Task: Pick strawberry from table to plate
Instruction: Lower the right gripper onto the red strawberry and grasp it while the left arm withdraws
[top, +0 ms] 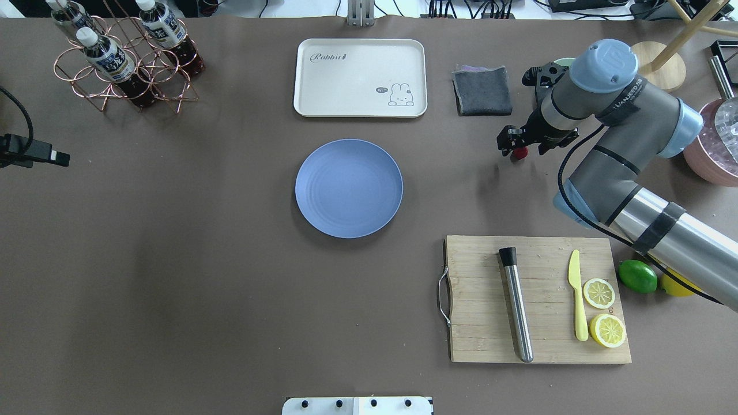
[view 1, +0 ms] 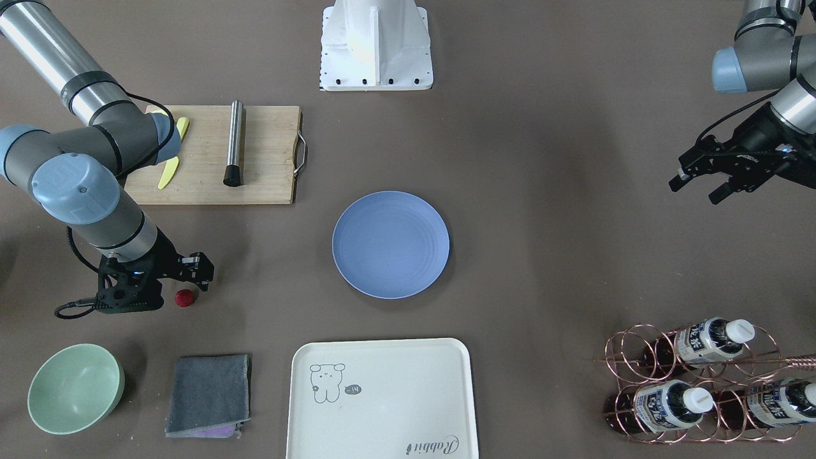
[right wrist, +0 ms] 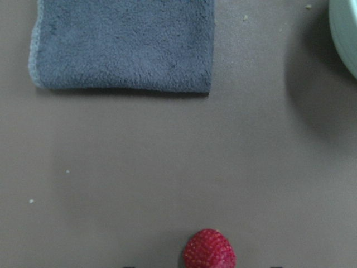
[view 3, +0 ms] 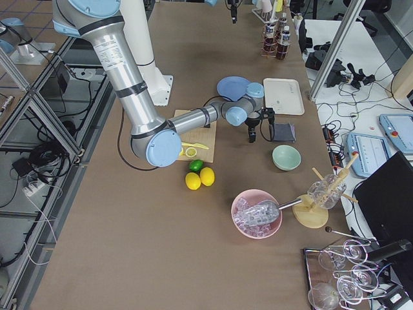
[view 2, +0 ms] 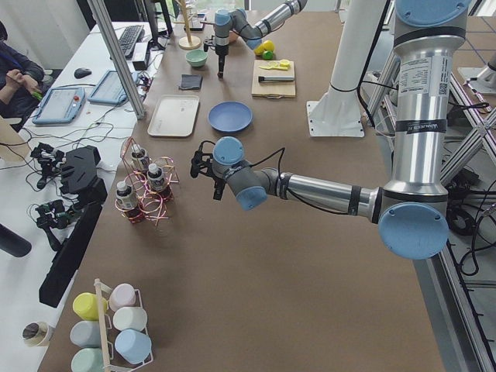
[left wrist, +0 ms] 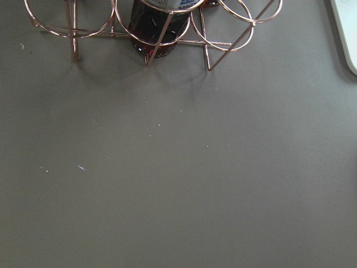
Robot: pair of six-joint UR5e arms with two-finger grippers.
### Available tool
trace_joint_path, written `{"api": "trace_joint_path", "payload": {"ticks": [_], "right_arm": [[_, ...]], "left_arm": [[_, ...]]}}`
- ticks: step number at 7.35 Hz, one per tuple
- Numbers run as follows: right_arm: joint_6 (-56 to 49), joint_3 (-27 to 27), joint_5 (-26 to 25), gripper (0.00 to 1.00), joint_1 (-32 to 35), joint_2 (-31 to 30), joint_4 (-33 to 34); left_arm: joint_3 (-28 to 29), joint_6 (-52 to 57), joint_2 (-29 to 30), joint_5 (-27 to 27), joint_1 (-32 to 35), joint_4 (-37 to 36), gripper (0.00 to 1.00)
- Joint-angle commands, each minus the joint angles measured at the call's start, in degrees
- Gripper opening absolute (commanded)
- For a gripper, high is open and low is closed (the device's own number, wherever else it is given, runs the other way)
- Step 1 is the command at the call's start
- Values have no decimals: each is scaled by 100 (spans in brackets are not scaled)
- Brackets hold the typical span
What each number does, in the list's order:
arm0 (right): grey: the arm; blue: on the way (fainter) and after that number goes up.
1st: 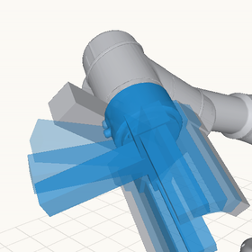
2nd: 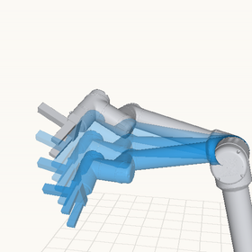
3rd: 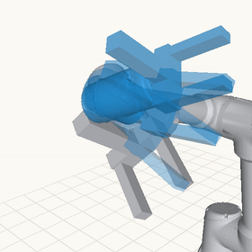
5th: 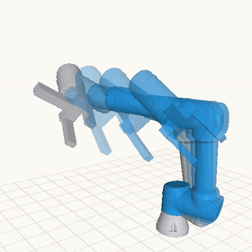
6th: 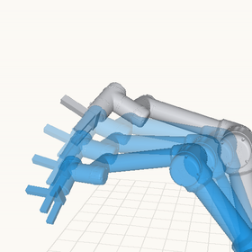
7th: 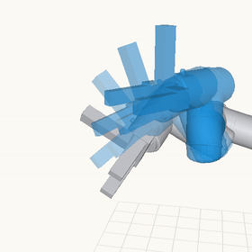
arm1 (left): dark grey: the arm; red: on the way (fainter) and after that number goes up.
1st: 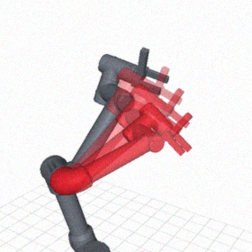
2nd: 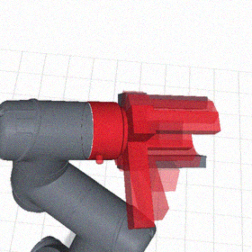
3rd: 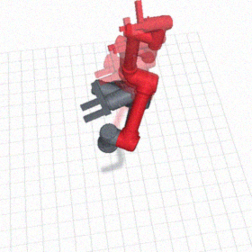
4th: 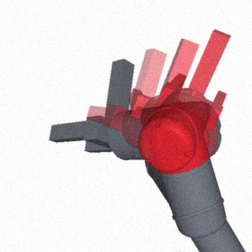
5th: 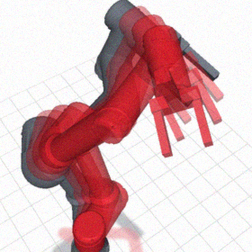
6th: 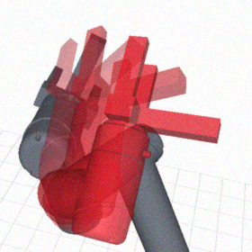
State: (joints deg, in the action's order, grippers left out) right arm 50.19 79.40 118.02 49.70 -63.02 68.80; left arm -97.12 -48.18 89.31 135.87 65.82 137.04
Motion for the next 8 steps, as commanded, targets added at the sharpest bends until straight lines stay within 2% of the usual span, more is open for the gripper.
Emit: {"api": "trace_joint_path", "payload": {"ticks": [1,2,4,5,6,7,8], "right_arm": [[0,-179,-50,82,-13,79,-112],[-9,-179,-77,81,-31,79,-112],[-9,-179,-121,65,-75,27,-121],[8,-179,-138,53,-75,9,-121],[26,-179,-139,13,-57,0,-113],[26,-179,-139,0,-66,9,-112],[35,-127,-139,0,-57,44,-112]], "left_arm": [[0,2,-1,-25,1,-2,98],[1,2,-1,-25,1,-2,98],[9,2,8,-25,9,-2,98],[9,2,8,-25,9,-2,98],[9,2,8,-25,9,-2,98],[1,2,8,-34,9,-2,98],[1,2,8,-25,9,-2,98]]}}
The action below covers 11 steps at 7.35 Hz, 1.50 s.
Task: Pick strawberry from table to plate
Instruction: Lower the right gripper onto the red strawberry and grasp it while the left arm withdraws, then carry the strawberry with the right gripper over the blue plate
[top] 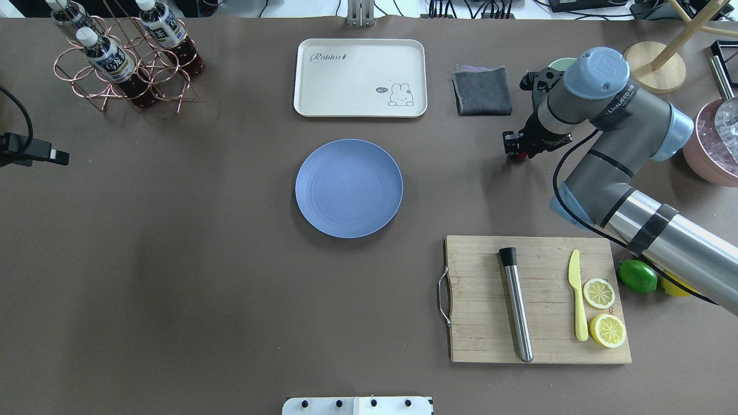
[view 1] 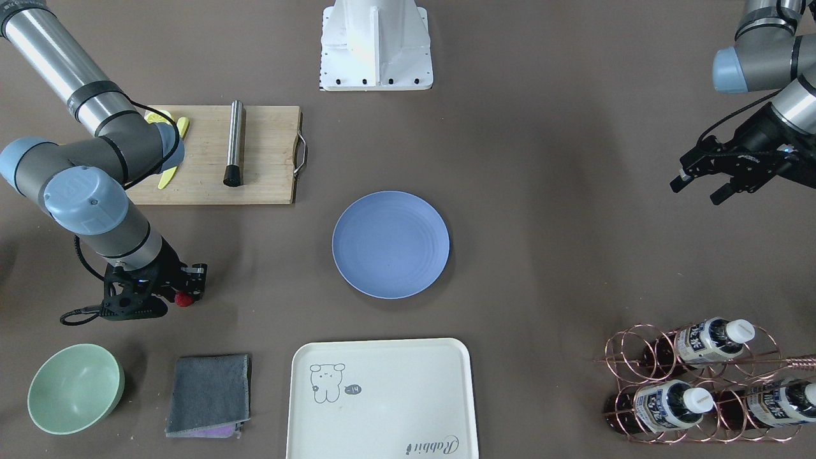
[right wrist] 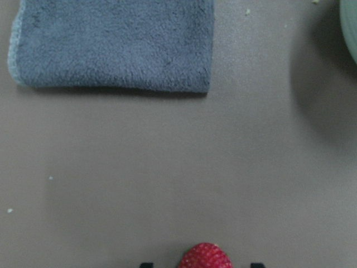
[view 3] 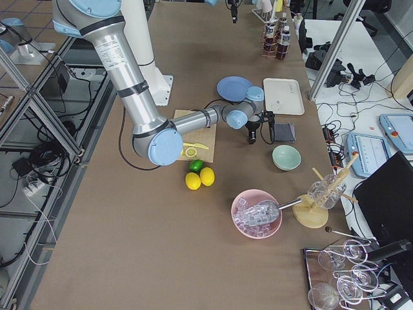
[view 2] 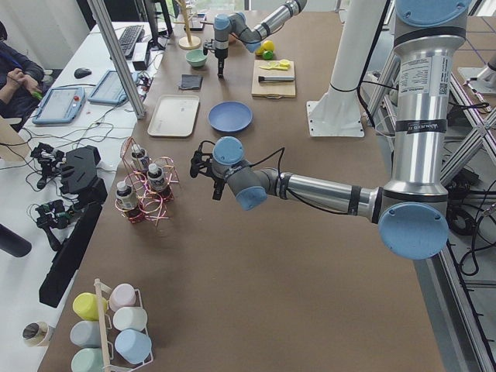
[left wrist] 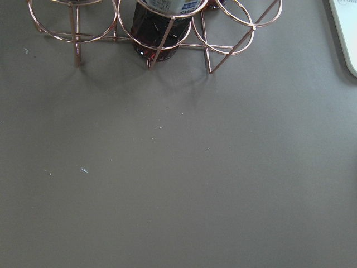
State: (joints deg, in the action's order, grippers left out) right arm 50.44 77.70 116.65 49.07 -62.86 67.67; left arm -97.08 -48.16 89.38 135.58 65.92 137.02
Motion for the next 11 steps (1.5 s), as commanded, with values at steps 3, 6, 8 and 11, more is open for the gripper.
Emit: {"api": "trace_joint_path", "payload": {"ticks": [3,6,8,11], "right_arm": [[1121,473,43,0,-116,299,71],[2879,562,-665,0,-1062,1385,884],[3470,475,-1203,0,-1748,1924,1170],[3499,-34,-1688,0,-2032,2215,1100]], "left_arm": [[-4,0,-52,48,79,9,98],[13,9,-201,48,158,9,98],[31,411,-429,74,246,-9,98],[5,431,-579,267,483,9,98]]}}
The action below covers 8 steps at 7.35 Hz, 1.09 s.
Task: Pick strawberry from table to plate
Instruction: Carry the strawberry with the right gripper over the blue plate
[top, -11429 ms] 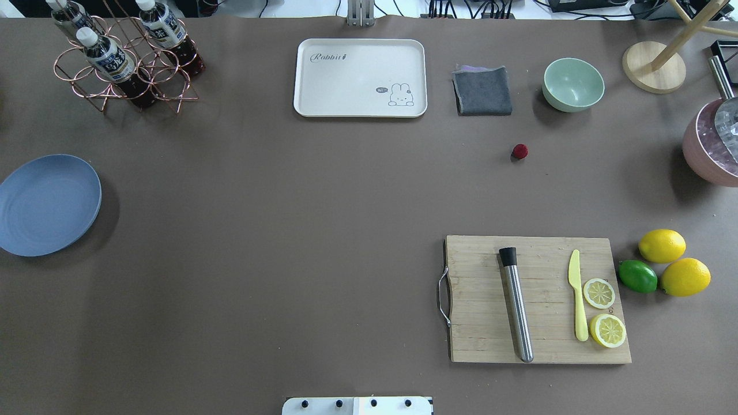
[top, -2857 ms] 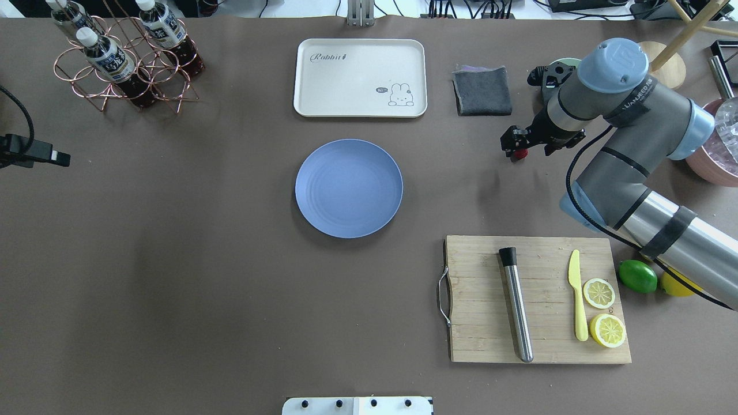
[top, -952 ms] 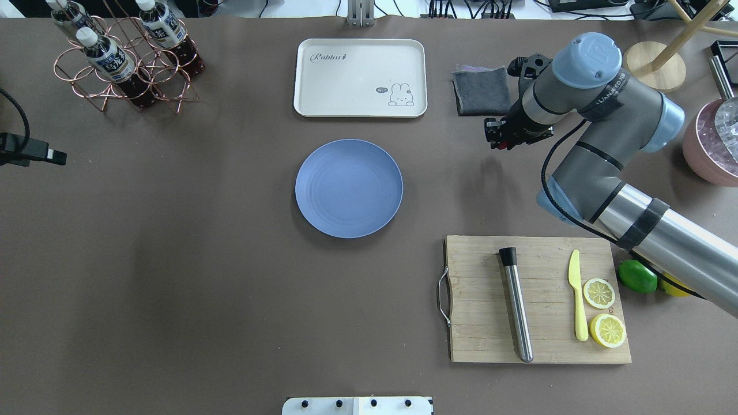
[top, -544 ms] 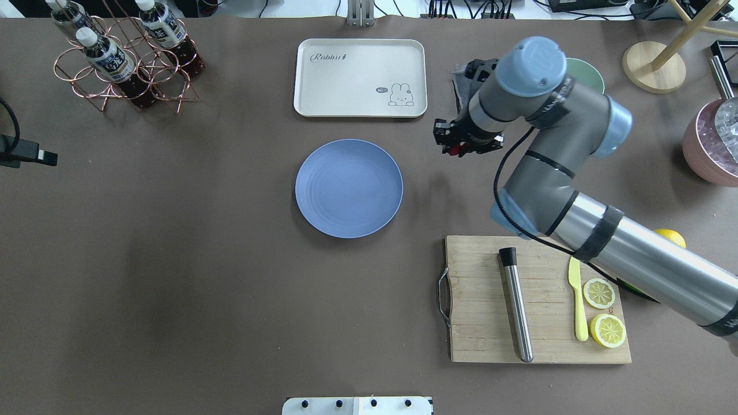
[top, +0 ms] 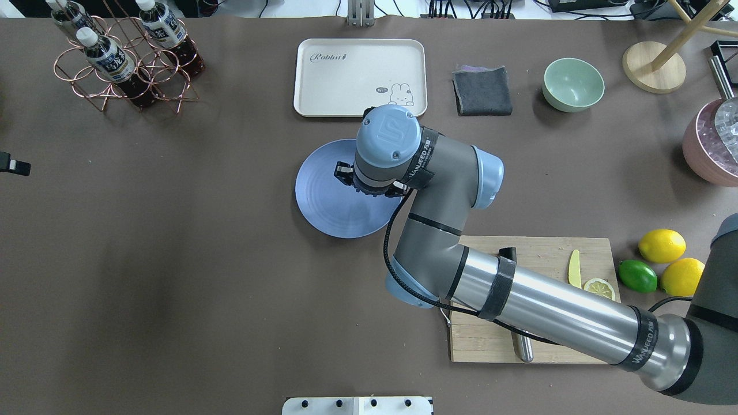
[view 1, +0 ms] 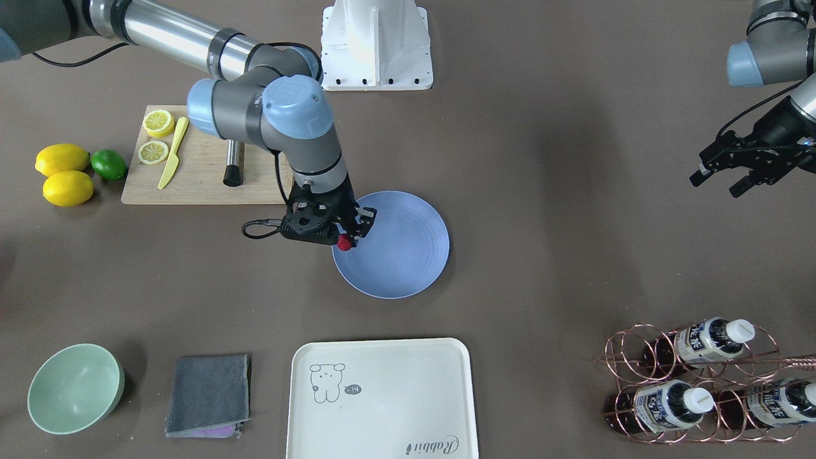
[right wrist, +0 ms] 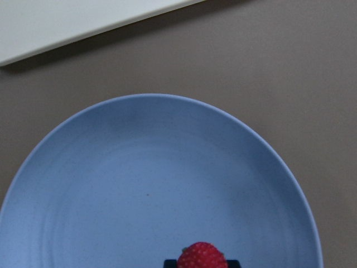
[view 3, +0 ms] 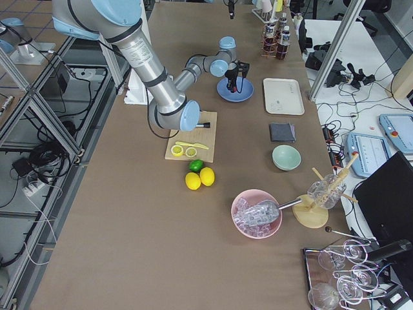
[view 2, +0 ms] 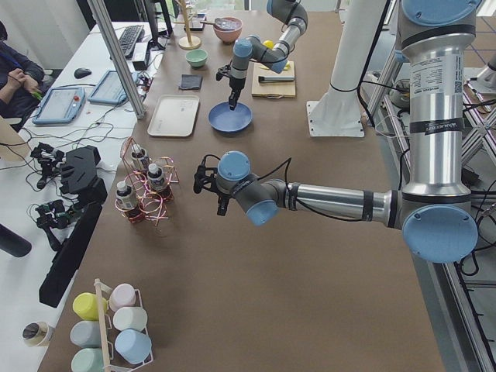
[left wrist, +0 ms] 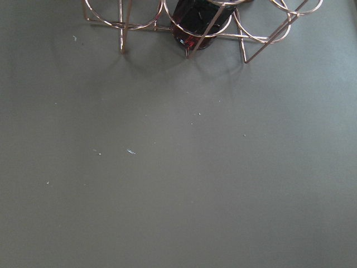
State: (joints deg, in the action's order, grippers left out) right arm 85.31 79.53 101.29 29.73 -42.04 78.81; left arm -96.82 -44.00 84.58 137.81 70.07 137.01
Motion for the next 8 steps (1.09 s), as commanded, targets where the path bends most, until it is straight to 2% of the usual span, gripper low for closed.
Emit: {"api": "trace_joint_path", "payload": {"ticks": [1,3,5,7,8], "right_arm": [[12,-289,-240,0,-116,213,-15],[-5,-412,-259,0,-125,284,-23],[3,-639,-285,0,-125,284,-416],[3,-650,-303,0,-142,284,-436],[-5,-650,-311,66,-177,275,-428]], "left_arm": [[-65,14,-134,45,77,44,98],[-57,14,-135,45,77,45,98],[-57,14,-126,53,77,45,98],[-57,14,-126,45,77,45,98],[-57,14,-126,45,86,45,98]]}}
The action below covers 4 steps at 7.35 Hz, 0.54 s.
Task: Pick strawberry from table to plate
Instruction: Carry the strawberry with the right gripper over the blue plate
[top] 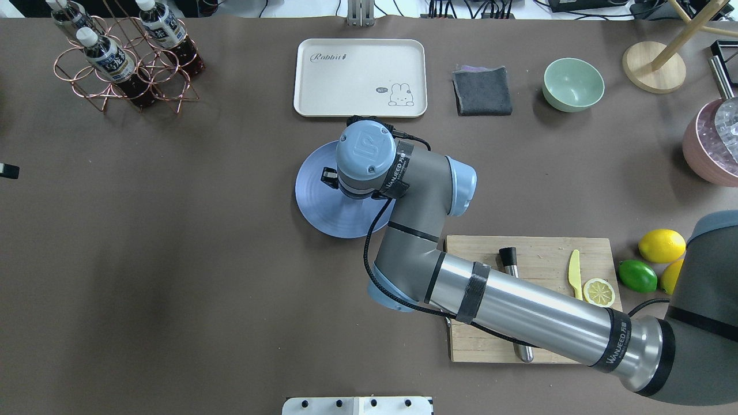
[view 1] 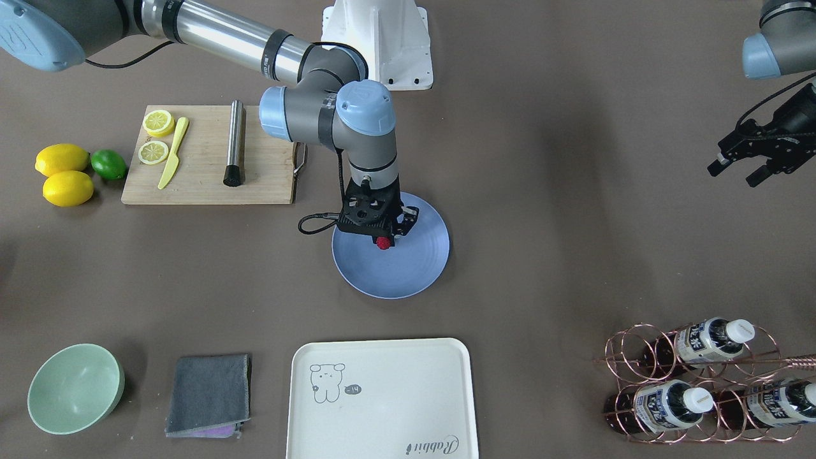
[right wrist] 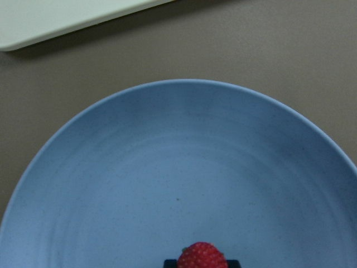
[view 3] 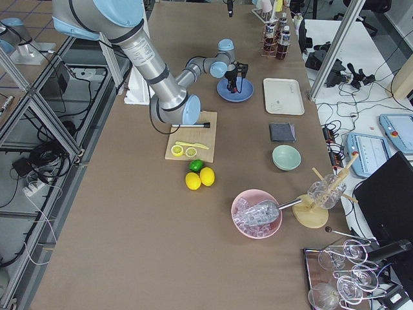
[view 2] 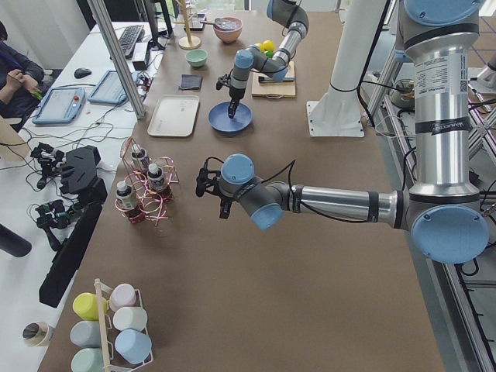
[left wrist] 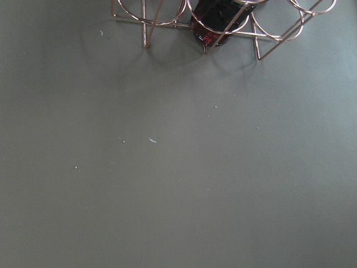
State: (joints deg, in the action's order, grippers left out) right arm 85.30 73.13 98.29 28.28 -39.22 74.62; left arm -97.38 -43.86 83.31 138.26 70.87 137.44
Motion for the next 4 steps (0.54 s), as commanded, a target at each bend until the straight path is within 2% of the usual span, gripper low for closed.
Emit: {"api": "trace_joint_path", "payload": {"ticks": [1,4], "right_arm": [[-31,-27,-125,100,-77,-7,-9],[-198,139,127,100,194,46,69]], "left_arm": [[0,0,1,-1,6,-7,98],[44,9,27,-1,6,-50,98]]}}
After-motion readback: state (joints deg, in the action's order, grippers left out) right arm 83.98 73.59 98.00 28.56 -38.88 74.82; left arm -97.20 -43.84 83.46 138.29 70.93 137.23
